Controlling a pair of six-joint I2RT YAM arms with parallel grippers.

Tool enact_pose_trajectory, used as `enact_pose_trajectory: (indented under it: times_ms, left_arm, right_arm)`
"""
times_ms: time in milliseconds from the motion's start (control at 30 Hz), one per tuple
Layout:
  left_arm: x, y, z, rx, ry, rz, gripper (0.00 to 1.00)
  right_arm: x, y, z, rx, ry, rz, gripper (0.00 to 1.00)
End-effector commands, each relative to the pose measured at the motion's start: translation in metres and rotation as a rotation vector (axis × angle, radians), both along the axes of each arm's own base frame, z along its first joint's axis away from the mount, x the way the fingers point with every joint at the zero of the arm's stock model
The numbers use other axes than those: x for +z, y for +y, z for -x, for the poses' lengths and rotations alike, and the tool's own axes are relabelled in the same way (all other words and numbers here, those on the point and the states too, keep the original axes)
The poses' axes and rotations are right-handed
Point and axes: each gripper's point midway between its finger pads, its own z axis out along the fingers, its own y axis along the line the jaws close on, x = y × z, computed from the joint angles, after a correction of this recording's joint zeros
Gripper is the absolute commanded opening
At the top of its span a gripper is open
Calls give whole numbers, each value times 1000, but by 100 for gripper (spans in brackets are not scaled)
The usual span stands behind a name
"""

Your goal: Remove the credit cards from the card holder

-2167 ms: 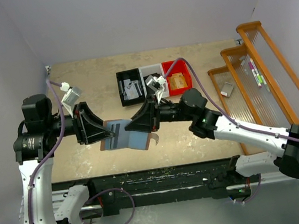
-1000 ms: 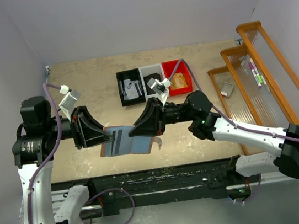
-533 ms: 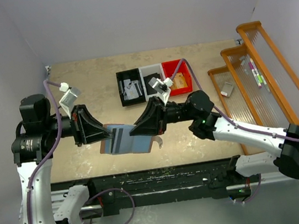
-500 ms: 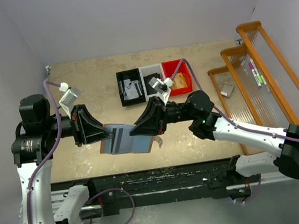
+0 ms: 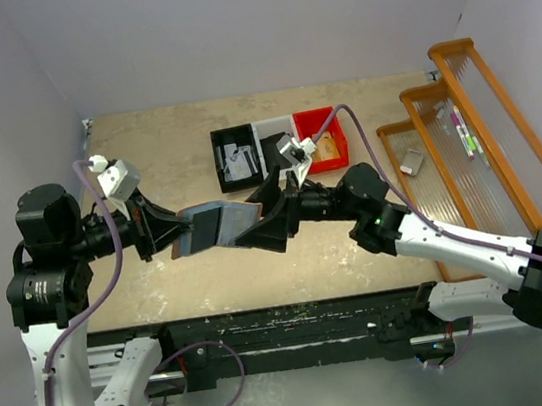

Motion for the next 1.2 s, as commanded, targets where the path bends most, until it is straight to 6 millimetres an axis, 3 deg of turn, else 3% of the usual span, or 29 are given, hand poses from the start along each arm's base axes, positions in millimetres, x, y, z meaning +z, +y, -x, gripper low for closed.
enact_pose_trajectory:
  times_ms: [0,133,300,433,567,633,700,767,867,933,1167]
  left_arm:
    - [3,8,-11,49,-85,-66,0]
    - [9,1,-1,-11,-74,-23,0]
    - [20,-12,18,-151,-3,79,0]
    - [28,-17,24,-223,65,153,0]
    - [25,-18,22,-237,110,176,1]
    - [18,-19,18,-236,143,180,14]
    - [8,-19,13,-233,175,182,41]
    - [-7,-19,10,-235,210,185,54]
    - [-20,-20,8,-246,244,202,65]
    - [-24,-20,8,-252,254,209,65]
    - [-20,-20,16,-275,234,209,58]
  right_arm:
    - [30,-12,-19,-156,-64,-21,92]
    - [30,-18,-24,-200,-80,3,94]
    - [23,-17,-19,-169,-74,37,79]
    - [19,-16,-4,-80,-78,37,59]
    - [23,-17,8,-19,-89,24,26]
    - [28,-19,12,-7,-94,6,10]
    - [32,-20,12,-4,-88,-5,0]
    - [33,-18,11,-4,-72,-3,0]
    - [25,-12,6,-6,-29,28,0]
    - [32,-9,3,-8,-15,35,0]
    - [27,-7,-10,-78,23,74,0]
